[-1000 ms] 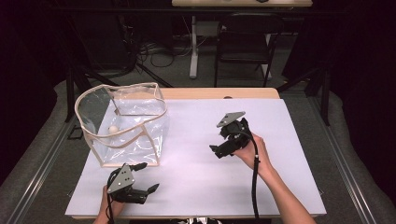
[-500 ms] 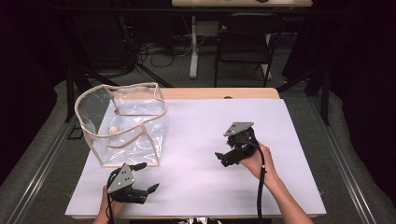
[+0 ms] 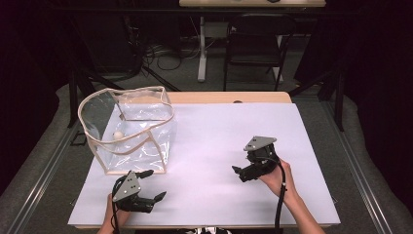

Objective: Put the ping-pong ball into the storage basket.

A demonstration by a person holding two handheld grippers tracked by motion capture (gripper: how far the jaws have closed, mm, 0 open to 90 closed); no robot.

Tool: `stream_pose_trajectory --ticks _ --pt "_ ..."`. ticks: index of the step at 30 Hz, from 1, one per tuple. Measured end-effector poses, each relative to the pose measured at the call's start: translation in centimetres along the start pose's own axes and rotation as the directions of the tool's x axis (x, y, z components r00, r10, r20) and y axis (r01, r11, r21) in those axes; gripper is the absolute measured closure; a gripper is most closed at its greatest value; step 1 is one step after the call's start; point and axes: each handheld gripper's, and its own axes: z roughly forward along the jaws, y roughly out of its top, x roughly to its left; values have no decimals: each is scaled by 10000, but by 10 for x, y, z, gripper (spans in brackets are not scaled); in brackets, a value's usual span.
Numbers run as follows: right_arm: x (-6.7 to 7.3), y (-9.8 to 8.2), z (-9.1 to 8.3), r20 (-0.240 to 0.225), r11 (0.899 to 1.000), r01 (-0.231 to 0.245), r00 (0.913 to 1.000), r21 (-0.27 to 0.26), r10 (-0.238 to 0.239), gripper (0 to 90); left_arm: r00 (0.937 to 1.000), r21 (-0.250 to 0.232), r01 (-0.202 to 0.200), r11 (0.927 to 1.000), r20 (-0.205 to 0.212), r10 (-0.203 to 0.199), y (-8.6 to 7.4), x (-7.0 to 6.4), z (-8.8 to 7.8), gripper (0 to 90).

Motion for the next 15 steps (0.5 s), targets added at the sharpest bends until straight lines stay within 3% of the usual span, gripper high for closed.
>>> stream_pose_trajectory --ticks 15 --pt "4 -26 -15 242 9992 -28 9997 -386 37 0 10000 4 6 10000 -11 -6 0 1 0 162"
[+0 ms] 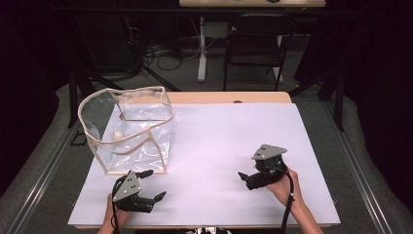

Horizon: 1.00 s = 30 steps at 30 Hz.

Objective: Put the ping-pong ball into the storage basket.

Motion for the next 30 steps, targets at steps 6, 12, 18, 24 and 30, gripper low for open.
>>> stream_pose_trajectory --ticks 6,12,18,24,30 --pt "0 -11 -6 104 9999 -75 9999 -154 77 0 10000 26 -3 10000 -13 3 0 0 0 162" --pt "0 -22 -13 260 9994 -96 9996 -322 105 0 10000 53 -6 10000 -9 6 0 -1 0 162" --pt "0 -34 -16 343 9993 -203 9992 -301 213 0 10000 66 -8 10000 -33 8 0 -1 0 162" --pt "1 -47 -18 392 9988 -336 9986 -362 350 0 10000 70 -23 10000 -17 23 0 -1 0 162" --pt "4 -61 -19 525 9978 -465 9974 -469 489 0 10000 104 -9 9999 -18 9 0 -1 1 162"
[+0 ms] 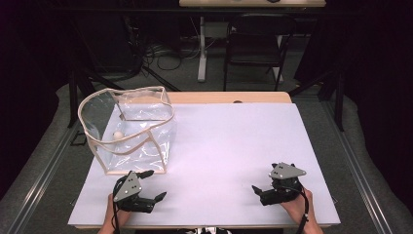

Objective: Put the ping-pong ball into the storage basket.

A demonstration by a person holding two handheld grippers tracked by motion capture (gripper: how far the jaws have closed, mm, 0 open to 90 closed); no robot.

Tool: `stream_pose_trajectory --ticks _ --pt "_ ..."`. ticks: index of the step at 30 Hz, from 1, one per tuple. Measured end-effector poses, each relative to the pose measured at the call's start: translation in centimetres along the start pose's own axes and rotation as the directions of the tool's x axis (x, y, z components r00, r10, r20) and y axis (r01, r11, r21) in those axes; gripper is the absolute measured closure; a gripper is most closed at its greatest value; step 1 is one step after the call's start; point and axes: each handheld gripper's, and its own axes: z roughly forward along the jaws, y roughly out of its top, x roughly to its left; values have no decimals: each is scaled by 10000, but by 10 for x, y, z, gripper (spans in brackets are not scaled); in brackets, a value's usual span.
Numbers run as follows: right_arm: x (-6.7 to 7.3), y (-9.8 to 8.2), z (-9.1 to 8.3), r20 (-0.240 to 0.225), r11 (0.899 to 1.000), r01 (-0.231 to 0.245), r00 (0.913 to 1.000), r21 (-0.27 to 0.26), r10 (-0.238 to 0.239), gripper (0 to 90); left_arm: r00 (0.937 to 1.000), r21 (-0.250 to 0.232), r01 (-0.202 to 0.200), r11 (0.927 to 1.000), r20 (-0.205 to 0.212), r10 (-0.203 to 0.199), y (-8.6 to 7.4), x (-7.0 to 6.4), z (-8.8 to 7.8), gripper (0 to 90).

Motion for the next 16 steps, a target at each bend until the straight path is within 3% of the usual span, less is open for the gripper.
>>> stream_pose_trajectory --ticks 13,16 --pt "0 -16 -4 167 9991 -355 9992 -241 359 0 10000 40 -9 10000 33 9 0 0 1 162" --pt "-1 -19 -4 221 9990 -389 9990 -227 394 0 9997 283 67 9996 212 -73 -1 1 3 162"
